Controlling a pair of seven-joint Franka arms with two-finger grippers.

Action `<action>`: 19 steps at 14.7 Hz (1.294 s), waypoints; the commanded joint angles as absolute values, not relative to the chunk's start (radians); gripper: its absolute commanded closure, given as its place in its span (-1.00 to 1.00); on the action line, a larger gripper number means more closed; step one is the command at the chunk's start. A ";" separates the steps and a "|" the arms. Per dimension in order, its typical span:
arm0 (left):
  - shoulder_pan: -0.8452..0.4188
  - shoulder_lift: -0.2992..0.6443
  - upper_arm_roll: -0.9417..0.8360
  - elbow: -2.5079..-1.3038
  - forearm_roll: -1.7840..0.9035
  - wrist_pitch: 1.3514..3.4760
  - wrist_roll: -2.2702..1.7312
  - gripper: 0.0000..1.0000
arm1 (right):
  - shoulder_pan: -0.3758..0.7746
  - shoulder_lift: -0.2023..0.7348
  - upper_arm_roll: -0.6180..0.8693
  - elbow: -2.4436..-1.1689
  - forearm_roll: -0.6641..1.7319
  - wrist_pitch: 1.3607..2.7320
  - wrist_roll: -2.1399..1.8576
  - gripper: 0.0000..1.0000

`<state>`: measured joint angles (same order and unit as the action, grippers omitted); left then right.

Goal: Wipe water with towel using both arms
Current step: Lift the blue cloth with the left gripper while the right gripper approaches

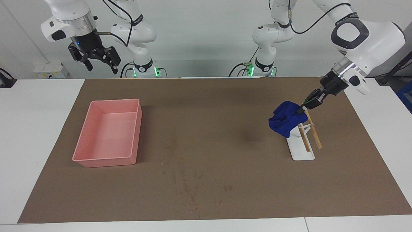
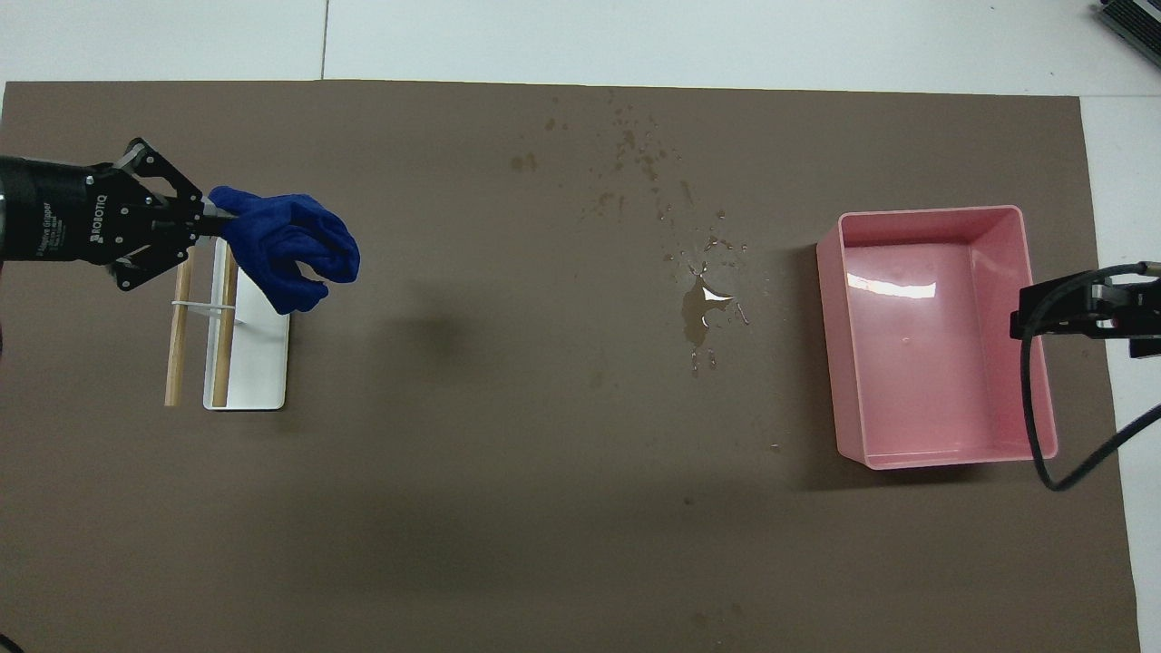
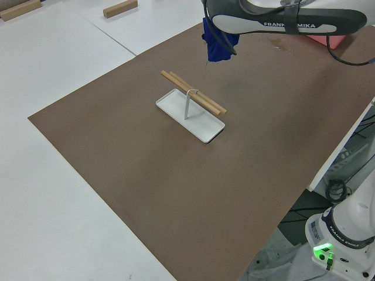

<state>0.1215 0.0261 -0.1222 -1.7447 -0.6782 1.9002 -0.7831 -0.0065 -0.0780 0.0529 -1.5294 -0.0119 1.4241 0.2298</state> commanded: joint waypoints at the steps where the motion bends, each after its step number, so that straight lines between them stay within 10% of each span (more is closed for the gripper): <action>1: 0.103 -0.014 -0.127 -1.746 -0.794 1.899 -0.986 1.00 | -0.021 -0.100 0.061 -1.554 -0.018 1.436 0.212 -1.00; 19: -0.095 -0.040 -0.189 -1.779 -1.006 2.106 -1.489 1.00 | 0.099 -0.016 0.074 -1.523 0.352 1.589 0.942 -0.99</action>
